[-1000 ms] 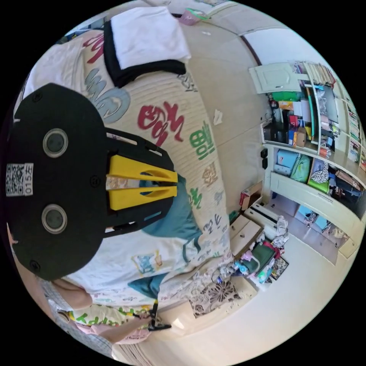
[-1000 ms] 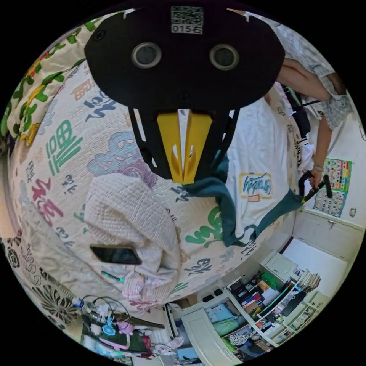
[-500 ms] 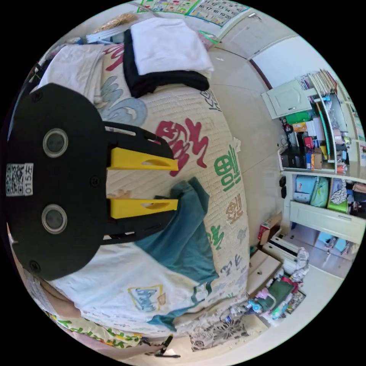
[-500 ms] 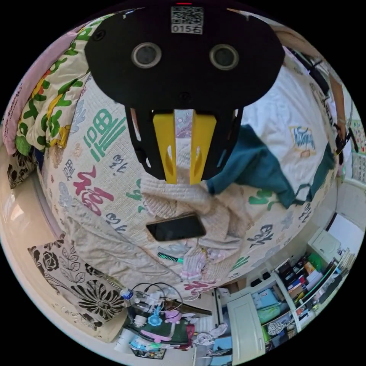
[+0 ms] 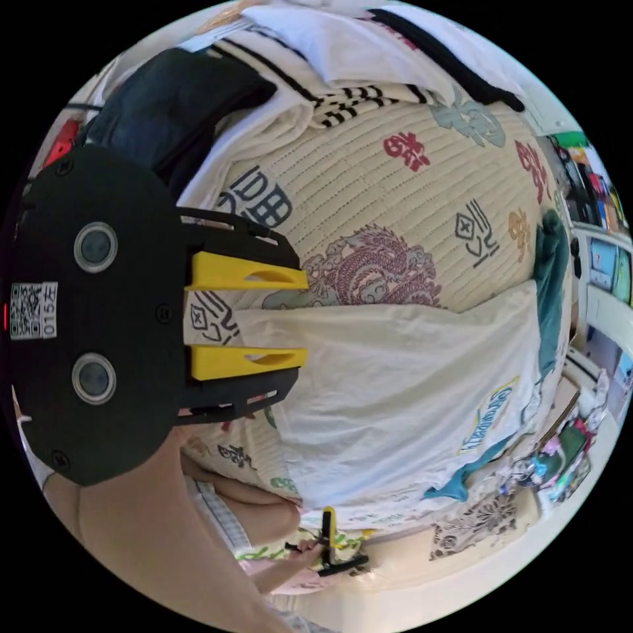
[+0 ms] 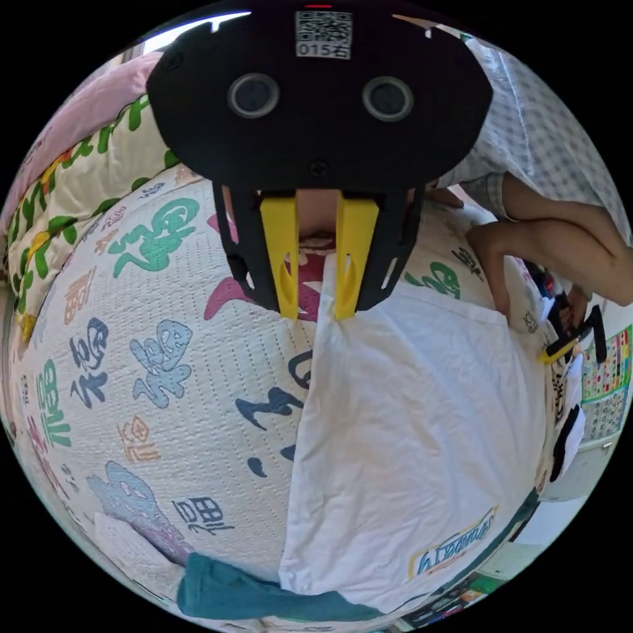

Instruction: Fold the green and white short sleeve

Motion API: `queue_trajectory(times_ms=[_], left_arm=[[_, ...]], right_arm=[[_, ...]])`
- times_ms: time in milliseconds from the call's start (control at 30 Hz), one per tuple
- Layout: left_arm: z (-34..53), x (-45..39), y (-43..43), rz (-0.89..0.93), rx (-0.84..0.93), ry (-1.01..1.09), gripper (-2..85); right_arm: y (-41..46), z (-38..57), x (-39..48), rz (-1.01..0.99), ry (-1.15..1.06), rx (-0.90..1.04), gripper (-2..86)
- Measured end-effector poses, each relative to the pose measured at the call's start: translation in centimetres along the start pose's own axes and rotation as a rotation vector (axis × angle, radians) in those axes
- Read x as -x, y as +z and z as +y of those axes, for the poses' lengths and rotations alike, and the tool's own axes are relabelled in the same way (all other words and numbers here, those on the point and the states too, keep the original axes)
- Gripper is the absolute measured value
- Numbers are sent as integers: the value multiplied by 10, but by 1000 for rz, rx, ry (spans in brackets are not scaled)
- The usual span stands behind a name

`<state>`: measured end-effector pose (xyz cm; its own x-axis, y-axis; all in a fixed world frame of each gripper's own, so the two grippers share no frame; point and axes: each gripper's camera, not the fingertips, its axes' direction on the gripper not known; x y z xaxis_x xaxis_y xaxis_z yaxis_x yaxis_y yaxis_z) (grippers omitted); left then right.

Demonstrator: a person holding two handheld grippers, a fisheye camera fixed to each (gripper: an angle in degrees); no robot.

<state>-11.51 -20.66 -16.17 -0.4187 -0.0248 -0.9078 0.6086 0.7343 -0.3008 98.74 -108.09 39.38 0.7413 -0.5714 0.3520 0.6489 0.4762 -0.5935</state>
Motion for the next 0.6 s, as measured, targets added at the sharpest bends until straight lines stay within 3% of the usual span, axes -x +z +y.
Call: queue_trajectory(times_ms=[67,233,333,600], left_arm=[[-6,-5,4,-84,39,66,66],[1,20,5,43,45,79,4],[16,27,5,-15,30,79,4],[28,65,62,77,71,-26,44]], right_arm=[[-1,-6,8,-49,-85,90,7],[-20,1,5,-64,-84,107,-9],[-25,8,1,-111,-46,111,-8],[-12,10,8,-107,-44,164,29]])
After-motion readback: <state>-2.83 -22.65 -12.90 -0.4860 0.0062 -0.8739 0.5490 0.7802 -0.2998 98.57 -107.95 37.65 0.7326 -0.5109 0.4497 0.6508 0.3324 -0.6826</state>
